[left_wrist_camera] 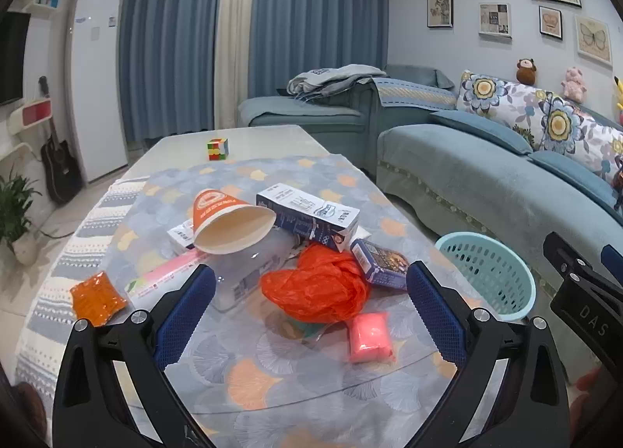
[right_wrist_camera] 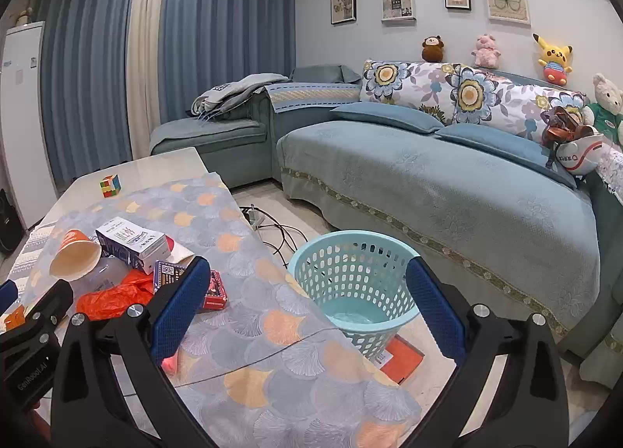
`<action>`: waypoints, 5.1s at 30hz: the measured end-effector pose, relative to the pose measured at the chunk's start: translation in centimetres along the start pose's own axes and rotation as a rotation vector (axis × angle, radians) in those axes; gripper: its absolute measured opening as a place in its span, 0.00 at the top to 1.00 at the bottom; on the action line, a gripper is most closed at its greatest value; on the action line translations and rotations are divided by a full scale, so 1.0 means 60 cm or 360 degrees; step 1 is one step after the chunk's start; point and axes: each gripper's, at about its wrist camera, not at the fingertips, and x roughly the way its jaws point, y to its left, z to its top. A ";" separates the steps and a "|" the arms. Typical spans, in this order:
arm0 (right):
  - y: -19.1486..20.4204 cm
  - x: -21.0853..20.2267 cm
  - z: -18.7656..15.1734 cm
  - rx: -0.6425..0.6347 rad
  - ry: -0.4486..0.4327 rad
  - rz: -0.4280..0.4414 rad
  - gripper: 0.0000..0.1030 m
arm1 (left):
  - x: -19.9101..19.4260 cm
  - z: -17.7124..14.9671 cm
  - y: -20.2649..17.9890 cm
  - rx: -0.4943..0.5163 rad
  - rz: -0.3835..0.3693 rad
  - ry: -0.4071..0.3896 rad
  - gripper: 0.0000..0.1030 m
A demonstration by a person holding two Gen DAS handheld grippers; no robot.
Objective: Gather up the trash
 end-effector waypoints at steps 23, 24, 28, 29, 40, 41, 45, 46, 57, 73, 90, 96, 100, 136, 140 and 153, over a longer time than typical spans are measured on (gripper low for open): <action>-0.008 0.008 -0.009 0.0001 0.0022 0.0033 0.08 | 0.000 -0.004 0.001 -0.0035 0.0010 -0.0001 0.08; -0.007 0.008 -0.009 -0.0004 0.0020 0.0034 0.08 | 0.000 -0.004 0.002 -0.0035 0.0011 0.0000 0.08; -0.004 0.006 -0.008 -0.0003 0.0008 0.0055 0.08 | 0.000 -0.003 0.001 -0.0036 0.0009 0.0002 0.08; -0.004 0.005 -0.008 -0.0003 0.0006 0.0056 0.08 | 0.000 -0.004 0.001 -0.0035 0.0011 0.0001 0.08; -0.008 0.007 -0.009 0.0011 0.0021 0.0093 0.08 | 0.001 -0.004 0.003 -0.0045 0.0008 0.0004 0.08; -0.008 0.007 -0.009 0.0011 0.0020 0.0091 0.08 | 0.001 -0.004 0.004 -0.0044 0.0008 0.0004 0.08; -0.006 0.007 -0.009 0.0009 0.0021 0.0096 0.08 | 0.000 -0.004 0.003 -0.0045 0.0008 0.0003 0.08; -0.006 0.006 -0.009 0.0010 0.0021 0.0095 0.08 | 0.001 -0.003 0.004 -0.0046 0.0008 0.0004 0.08; -0.002 0.008 -0.010 0.0008 0.0025 0.0099 0.08 | 0.001 -0.003 0.005 -0.0047 0.0008 0.0005 0.08; -0.002 0.013 -0.012 0.0002 0.0043 0.0109 0.08 | 0.000 -0.001 0.006 -0.0055 0.0003 0.0005 0.08; 0.034 0.030 -0.009 -0.0152 0.0153 0.0304 0.32 | -0.006 0.013 0.203 -0.0502 0.0347 0.0135 0.08; 0.095 0.059 -0.025 -0.0267 0.0279 0.0562 0.32 | -0.005 -0.020 0.344 -0.0744 0.0586 0.0247 0.09; 0.139 0.079 -0.043 -0.0335 0.0395 0.0757 0.32 | 0.030 -0.033 0.395 -0.0812 0.0594 0.0368 0.09; 0.144 0.171 -0.102 -0.0322 0.0751 0.0791 0.66 | 0.052 -0.050 0.423 -0.0741 0.0611 0.0409 0.93; 0.115 0.153 -0.074 -0.0271 0.0642 0.0785 0.66 | 0.018 -0.008 0.389 -0.0695 0.0437 0.0220 0.93; -0.042 0.194 0.034 -0.0084 0.0397 0.0589 0.66 | 0.045 0.143 0.089 -0.0242 -0.0326 0.0089 0.93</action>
